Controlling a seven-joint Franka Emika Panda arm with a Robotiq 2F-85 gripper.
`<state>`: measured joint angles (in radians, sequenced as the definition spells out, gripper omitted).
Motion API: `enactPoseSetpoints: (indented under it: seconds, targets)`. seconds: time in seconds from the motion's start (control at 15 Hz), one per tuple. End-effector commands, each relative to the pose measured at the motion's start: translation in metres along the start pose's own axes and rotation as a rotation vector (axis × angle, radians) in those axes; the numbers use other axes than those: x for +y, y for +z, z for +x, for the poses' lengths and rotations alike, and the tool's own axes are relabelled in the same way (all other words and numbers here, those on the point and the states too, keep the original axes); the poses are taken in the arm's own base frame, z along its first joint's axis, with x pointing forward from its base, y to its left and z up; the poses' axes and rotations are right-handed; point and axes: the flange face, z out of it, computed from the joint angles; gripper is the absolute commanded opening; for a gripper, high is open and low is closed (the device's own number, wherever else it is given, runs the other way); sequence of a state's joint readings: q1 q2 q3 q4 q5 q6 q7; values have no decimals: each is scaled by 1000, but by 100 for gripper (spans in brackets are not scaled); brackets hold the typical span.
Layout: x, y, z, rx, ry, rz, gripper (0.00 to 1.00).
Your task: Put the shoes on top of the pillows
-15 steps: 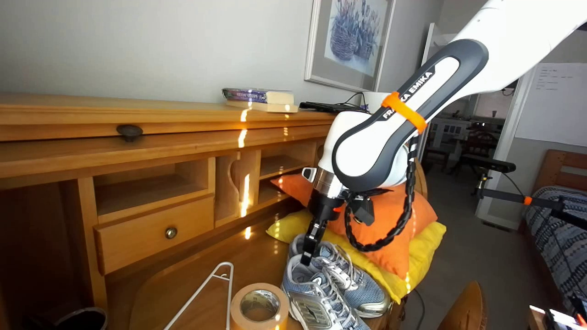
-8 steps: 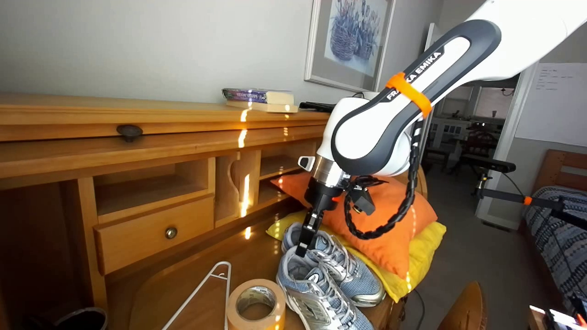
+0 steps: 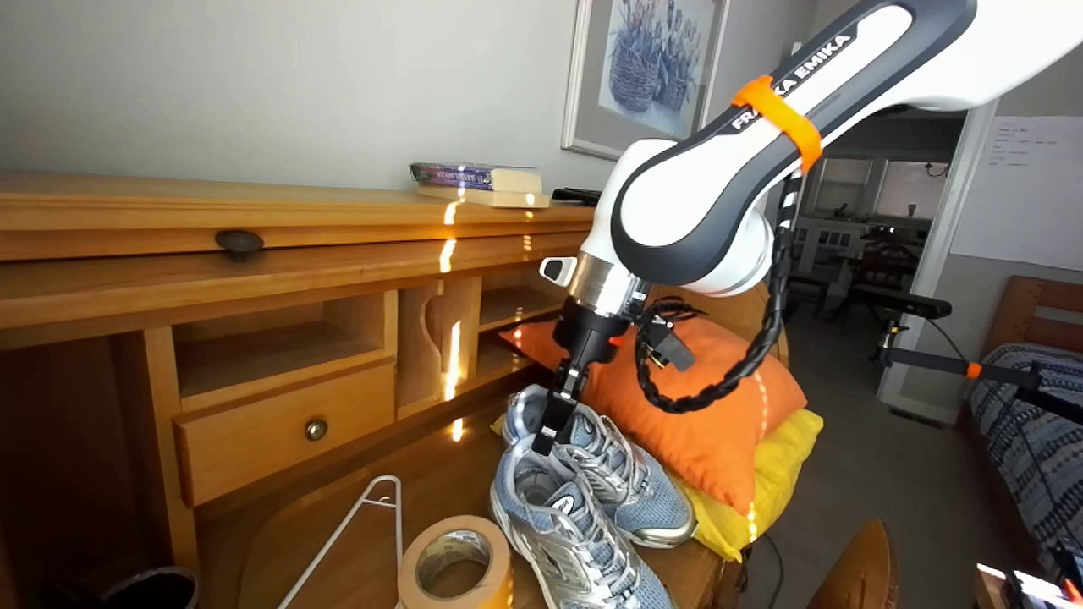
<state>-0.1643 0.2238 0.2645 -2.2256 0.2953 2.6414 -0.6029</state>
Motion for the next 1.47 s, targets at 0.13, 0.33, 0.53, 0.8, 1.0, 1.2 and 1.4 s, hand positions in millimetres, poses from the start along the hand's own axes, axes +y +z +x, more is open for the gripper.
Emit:
enactPoseSetpoints:
  seconds: [0.13,0.33,0.53,0.8,1.0,1.2,1.4]
  targets:
    - [-20,-24,13,22,-42,24,4]
    - [-22,-33,15,33,-49,18,4]
    - [-27,-51,19,55,-57,3,4]
    - [-34,-79,28,85,-80,-21,4]
    - [-31,-99,36,103,-85,-38,4]
    - [-19,-103,35,96,-69,-52,4]
    - [-3,-94,30,70,-47,-50,38]
